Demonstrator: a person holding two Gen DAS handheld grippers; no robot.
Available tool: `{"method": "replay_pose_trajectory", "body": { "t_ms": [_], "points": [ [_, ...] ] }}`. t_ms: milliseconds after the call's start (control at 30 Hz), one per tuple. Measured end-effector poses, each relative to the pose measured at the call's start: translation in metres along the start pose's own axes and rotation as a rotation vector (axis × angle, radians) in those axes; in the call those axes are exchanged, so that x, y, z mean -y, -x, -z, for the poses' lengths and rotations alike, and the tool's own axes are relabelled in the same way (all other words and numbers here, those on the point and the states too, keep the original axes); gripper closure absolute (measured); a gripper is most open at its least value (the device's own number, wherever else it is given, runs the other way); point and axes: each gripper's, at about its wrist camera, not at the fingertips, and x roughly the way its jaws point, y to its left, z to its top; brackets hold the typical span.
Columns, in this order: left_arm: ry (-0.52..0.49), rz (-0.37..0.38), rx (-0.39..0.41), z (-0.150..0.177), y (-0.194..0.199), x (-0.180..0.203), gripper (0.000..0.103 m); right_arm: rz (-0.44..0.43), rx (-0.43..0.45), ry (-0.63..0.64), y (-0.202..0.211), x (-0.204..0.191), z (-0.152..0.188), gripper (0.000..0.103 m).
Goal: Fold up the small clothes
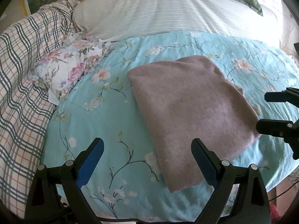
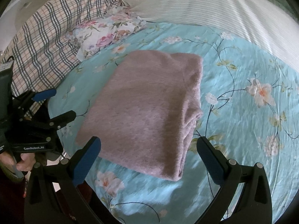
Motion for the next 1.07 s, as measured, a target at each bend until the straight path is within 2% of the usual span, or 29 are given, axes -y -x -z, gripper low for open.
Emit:
{"method": "replay_pose_trajectory", "body": {
  "t_ms": [833,1067],
  "points": [
    [0.002,0.008,-0.015,-0.018,-0.018,0.004,0.008,-0.02,-0.009,-0.036,-0.015,0.019,-0.013,0.001],
    [0.028,0.024,-0.015,-0.02,-0.021,0.002,0.008,-0.024,-0.01,-0.044,-0.019,0.025,-0.016,0.001]
  ]
}}
